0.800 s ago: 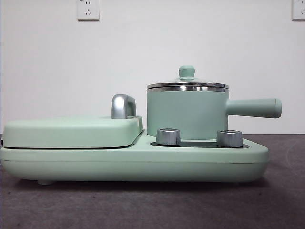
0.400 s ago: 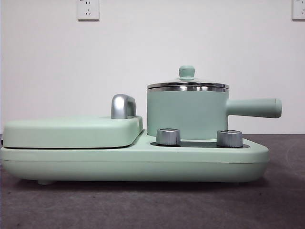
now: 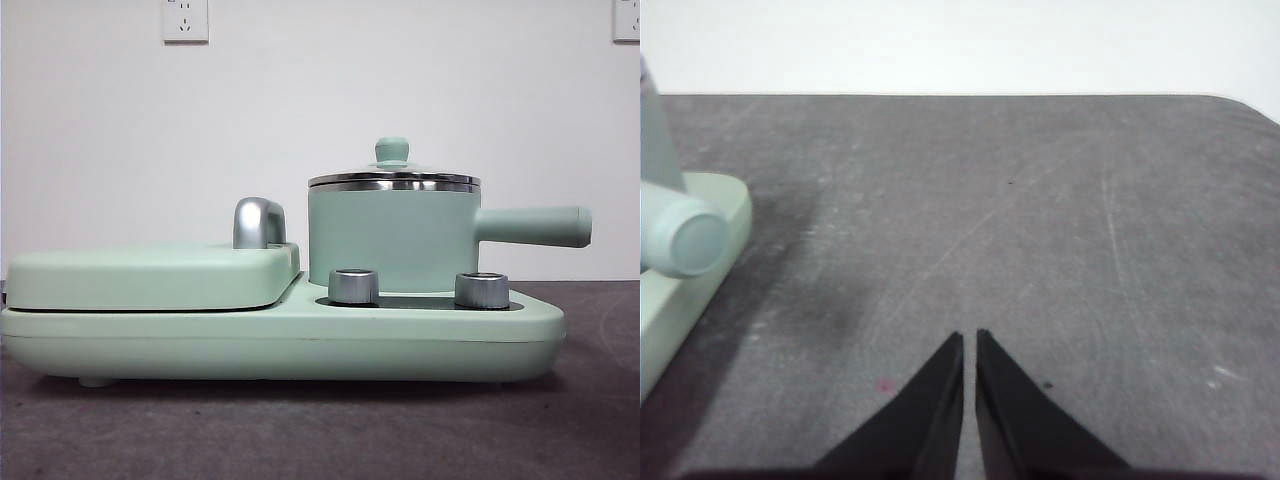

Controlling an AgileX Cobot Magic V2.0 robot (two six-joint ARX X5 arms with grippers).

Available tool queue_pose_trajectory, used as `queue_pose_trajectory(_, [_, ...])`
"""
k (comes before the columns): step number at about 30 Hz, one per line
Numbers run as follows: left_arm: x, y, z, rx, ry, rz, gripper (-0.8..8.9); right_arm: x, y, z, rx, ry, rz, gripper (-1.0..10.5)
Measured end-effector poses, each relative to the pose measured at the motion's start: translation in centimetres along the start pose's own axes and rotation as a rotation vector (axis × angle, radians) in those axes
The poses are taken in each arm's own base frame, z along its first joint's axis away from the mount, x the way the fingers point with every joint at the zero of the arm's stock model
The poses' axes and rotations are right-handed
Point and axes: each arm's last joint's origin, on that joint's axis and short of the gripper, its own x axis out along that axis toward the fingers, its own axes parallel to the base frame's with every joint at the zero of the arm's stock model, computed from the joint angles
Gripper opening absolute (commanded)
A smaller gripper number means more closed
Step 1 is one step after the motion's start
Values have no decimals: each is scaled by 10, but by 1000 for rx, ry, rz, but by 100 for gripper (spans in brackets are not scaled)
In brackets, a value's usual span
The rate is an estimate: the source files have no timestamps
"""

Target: Put the buns in a small steamer

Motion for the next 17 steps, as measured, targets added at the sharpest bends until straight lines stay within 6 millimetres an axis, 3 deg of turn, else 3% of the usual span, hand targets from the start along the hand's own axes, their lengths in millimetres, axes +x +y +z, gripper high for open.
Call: queue_pose_trajectory(17, [0, 0, 0, 0, 0, 0, 20, 0, 0, 0, 0, -1, 7, 18])
